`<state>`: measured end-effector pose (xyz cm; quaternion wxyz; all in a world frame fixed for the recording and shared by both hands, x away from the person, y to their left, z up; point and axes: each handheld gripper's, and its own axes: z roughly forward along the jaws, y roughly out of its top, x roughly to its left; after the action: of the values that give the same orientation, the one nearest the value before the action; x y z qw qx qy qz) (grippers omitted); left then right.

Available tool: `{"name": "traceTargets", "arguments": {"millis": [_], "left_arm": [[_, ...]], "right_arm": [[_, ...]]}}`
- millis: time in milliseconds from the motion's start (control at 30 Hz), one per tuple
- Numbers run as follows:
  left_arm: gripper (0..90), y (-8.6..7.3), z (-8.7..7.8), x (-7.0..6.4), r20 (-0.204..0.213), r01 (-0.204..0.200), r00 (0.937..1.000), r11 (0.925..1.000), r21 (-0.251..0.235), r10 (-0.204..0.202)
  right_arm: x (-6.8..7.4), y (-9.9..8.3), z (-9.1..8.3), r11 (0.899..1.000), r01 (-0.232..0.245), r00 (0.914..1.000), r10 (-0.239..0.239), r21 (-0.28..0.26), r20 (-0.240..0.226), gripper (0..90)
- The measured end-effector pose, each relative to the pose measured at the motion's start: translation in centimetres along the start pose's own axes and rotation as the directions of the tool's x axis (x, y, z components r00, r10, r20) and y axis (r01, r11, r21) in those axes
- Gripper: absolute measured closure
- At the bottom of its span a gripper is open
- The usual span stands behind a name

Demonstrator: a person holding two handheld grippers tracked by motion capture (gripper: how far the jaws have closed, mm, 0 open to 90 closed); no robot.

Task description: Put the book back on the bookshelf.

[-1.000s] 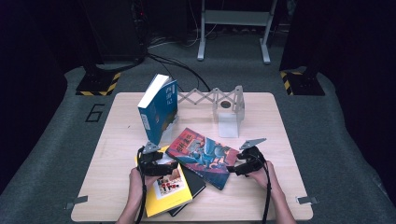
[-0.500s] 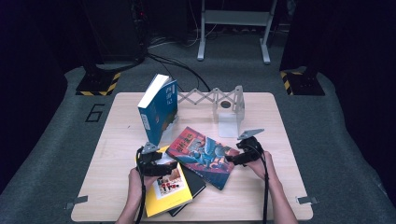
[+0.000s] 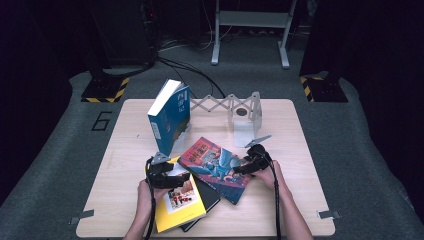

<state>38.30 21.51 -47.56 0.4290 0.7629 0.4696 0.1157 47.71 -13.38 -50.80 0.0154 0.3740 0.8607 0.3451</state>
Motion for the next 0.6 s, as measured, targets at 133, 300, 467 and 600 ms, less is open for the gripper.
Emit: {"name": "traceTargets", "arguments": {"millis": [133, 300, 467, 600], "left_arm": [[18.9, 0.0, 0.0, 0.0, -0.001, 0.0, 1.0, 1.0, 0.001, 0.001], [18.5, 0.0, 0.0, 0.1, 0.008, 0.013, 0.9999, 0.9999, -0.001, -0.013], [18.0, 0.2, 0.1, 0.1, 0.011, 0.021, 0.9997, 0.9998, 0.0, -0.021], [18.1, 0.4, 0.2, 0.3, 0.031, 0.048, 0.9984, 0.9988, 0.013, -0.048]], "right_arm": [[0.2, -0.2, -0.1, 1.0, 0.007, 0.9999, -0.007, -0.002, -0.013, 23.4], [0.9, -0.7, 0.0, 1.0, 0.002, 0.9996, -0.003, -0.029, -0.029, 25.4], [2.0, -1.0, 0.3, 0.999, 0.017, 0.9986, -0.019, -0.041, -0.049, 26.6], [2.5, -1.2, 0.4, 0.998, 0.013, 0.999, -0.016, -0.062, -0.043, 26.9]]}}
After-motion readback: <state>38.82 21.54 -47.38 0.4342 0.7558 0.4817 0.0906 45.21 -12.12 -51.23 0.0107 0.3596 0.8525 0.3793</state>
